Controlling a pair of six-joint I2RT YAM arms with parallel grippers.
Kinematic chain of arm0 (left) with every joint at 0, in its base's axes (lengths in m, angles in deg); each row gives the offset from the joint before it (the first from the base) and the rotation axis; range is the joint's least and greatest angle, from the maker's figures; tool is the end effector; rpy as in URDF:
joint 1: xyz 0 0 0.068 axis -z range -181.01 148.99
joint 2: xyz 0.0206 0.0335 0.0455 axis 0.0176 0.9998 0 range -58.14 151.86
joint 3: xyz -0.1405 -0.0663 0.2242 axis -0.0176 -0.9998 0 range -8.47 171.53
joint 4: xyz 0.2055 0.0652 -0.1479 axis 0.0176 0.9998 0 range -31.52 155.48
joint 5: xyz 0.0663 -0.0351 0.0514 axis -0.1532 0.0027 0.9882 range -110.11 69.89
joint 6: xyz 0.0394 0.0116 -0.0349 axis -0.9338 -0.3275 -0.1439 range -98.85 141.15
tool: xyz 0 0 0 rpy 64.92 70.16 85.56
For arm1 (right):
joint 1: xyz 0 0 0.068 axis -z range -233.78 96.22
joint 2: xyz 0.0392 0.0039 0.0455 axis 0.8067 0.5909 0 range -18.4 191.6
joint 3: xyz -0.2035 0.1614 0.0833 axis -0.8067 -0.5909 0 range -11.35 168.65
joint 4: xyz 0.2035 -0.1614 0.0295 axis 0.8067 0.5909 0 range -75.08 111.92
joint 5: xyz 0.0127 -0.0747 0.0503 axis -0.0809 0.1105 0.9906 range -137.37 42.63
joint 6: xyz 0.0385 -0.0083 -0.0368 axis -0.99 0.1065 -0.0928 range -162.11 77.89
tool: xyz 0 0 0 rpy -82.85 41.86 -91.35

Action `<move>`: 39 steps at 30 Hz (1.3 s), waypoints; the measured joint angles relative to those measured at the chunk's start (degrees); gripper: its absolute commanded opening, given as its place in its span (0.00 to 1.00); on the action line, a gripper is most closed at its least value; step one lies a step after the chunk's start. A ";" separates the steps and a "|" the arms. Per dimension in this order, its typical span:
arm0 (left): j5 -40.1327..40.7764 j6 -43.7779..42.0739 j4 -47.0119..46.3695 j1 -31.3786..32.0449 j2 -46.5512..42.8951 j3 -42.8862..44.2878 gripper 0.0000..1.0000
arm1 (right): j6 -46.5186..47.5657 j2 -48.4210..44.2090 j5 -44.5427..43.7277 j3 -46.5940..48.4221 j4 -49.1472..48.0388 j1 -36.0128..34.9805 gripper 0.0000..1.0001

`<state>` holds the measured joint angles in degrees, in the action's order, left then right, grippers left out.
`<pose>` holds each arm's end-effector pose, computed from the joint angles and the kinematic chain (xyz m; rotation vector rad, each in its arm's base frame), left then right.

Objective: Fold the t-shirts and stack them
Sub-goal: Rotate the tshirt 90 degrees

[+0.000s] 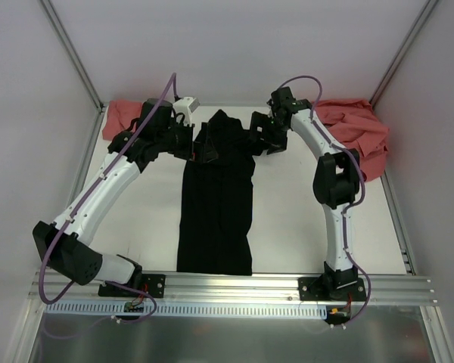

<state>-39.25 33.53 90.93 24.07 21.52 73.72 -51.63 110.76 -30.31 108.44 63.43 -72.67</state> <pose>0.2741 -0.1411 0.3903 0.4437 2.1021 -0.7386 0.4656 0.1704 0.2460 -0.3261 2.5962 0.5649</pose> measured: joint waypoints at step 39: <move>-3.37 1.79 -2.49 0.00 1.92 -1.36 0.99 | -9.51 15.30 2.47 13.40 -9.55 2.27 0.84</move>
<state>-42.62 35.32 88.44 24.07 23.44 72.37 -61.14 126.06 -27.84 121.84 53.88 -70.40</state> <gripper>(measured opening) 0.987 0.828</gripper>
